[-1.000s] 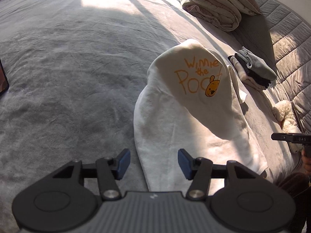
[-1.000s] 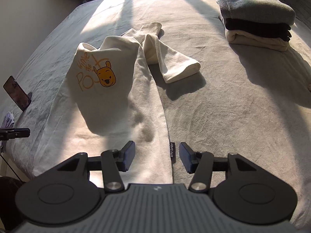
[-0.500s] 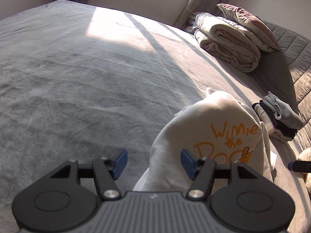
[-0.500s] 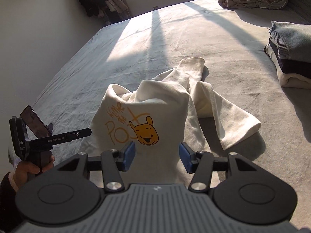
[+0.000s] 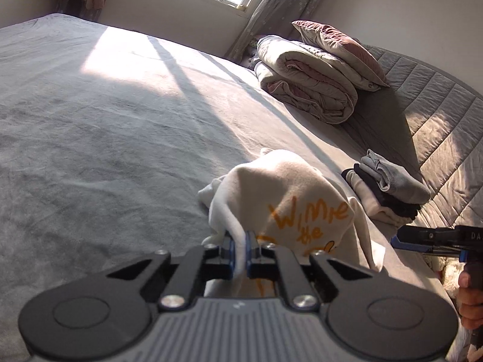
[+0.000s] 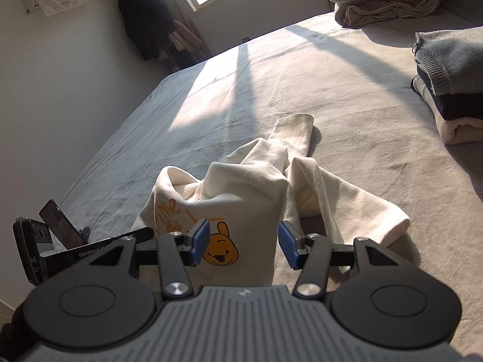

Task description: Fold clothes

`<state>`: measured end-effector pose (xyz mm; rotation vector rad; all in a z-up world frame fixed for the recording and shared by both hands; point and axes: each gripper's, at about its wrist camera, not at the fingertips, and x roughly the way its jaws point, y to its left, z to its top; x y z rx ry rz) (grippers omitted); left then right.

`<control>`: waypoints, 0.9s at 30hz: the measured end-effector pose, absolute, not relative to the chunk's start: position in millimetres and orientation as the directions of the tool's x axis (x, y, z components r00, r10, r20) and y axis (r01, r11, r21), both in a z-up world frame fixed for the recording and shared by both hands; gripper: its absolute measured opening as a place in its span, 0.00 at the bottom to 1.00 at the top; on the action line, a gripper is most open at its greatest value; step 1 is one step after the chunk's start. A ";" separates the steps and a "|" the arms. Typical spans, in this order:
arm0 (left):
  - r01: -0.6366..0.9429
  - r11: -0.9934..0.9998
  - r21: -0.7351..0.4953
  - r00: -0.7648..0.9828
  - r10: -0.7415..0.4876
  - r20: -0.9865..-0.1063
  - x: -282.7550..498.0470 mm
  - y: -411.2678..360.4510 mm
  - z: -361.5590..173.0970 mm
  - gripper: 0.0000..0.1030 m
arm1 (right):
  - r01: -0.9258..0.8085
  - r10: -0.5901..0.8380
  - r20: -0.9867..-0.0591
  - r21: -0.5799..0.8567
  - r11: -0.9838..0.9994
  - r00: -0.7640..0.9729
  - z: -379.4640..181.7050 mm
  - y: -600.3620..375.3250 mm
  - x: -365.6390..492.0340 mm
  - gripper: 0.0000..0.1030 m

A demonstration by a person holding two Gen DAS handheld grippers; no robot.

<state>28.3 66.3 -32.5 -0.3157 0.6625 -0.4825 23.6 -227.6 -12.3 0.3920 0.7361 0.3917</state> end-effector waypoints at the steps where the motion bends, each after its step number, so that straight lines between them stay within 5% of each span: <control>1: 0.369 0.826 -0.426 0.674 -0.554 -0.489 23.3 62.5 -29.7 0.06 | -0.209 0.473 -0.557 0.472 0.857 0.682 -10.2 -227.6 22.0 0.53; 9: 0.629 0.675 -0.385 0.462 -0.723 -0.514 -10.3 7.1 -36.5 0.07 | -0.264 0.529 -0.500 0.507 0.821 0.685 -2.2 -216.6 15.3 0.53; 16: 0.714 0.646 -0.270 0.390 -0.687 -0.613 -32.9 -28.2 -52.6 0.09 | -0.338 0.591 -0.549 0.497 0.799 0.590 -15.9 -187.4 16.0 0.53; 19: 0.688 0.622 -0.374 0.349 -0.735 -0.581 -28.1 -11.6 -44.7 0.16 | -0.319 0.558 -0.654 0.459 0.829 0.511 -34.7 -176.5 20.4 0.53; 21: 0.654 0.602 -0.459 0.338 -0.775 -0.534 -23.1 3.9 -39.1 0.27 | -0.287 0.541 -0.698 0.459 0.841 0.470 -46.4 -178.9 20.9 0.53; 22: 0.632 0.603 -0.487 0.350 -0.783 -0.514 -20.0 11.8 -36.9 0.41 | -0.271 0.532 -0.719 0.458 0.847 0.448 -52.3 -180.0 21.1 0.50; 27: 0.488 0.637 -0.596 0.429 -0.770 -0.472 -1.9 44.1 -36.8 0.47 | -0.253 0.513 -0.763 0.447 0.858 0.393 -64.2 -188.7 17.2 0.46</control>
